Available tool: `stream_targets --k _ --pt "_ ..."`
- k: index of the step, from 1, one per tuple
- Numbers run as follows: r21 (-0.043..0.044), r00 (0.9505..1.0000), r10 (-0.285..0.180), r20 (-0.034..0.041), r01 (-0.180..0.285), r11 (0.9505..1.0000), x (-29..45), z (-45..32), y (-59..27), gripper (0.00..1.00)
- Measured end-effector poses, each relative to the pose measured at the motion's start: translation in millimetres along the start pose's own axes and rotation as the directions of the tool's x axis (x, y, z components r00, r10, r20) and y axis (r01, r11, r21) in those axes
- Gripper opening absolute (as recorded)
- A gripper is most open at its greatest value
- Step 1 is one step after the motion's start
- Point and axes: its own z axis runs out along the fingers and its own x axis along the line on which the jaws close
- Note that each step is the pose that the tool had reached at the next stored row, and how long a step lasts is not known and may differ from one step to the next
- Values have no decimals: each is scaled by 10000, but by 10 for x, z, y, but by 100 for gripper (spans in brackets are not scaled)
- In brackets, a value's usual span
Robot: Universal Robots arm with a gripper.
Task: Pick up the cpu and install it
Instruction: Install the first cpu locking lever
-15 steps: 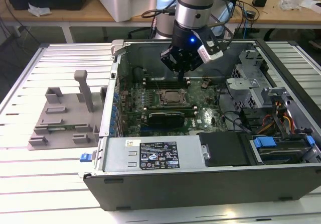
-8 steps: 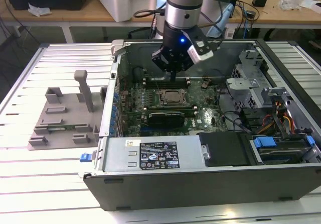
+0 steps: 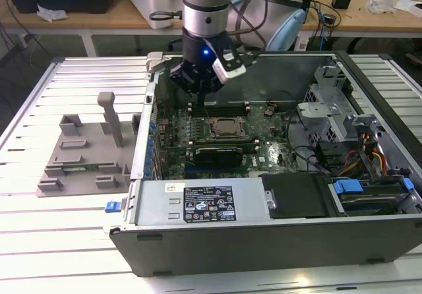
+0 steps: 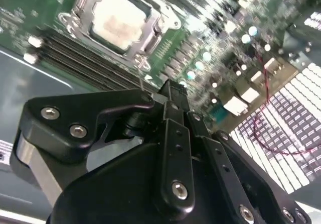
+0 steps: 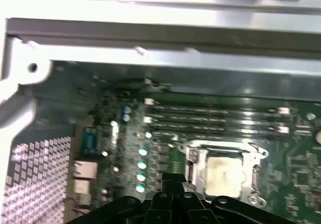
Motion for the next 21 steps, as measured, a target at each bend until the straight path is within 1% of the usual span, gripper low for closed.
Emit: stream_targets --k 1,3,9,10,12,13,14,15,16,19,20,21 --pt "0 10000 0 0 0 10000 47 5 31 11" --pt "1 10000 2 -1 -2 10000 93 10 76 11" --pt "2 10000 0 -1 0 10000 82 42 246 11" --pt "0 10000 -1 0 1 10000 71 49 256 11" --pt "-1 10000 1 -3 -1 10000 2 49 252 11" --pt "-1 10000 2 -13 -2 10000 -72 48 247 11" --pt "-2 10000 3 -27 -3 10000 -123 48 244 11" --pt "-4 10000 4 -58 -4 10000 -202 51 238 11" --pt "-7 10000 7 -91 -7 10000 -254 62 234 11" --pt "-8 9999 10 -143 -10 10000 -336 111 225 11" --pt "-9 9999 11 -158 -11 10000 -363 142 222 11" --pt "-9 9999 11 -163 -11 10000 -377 161 220 11"
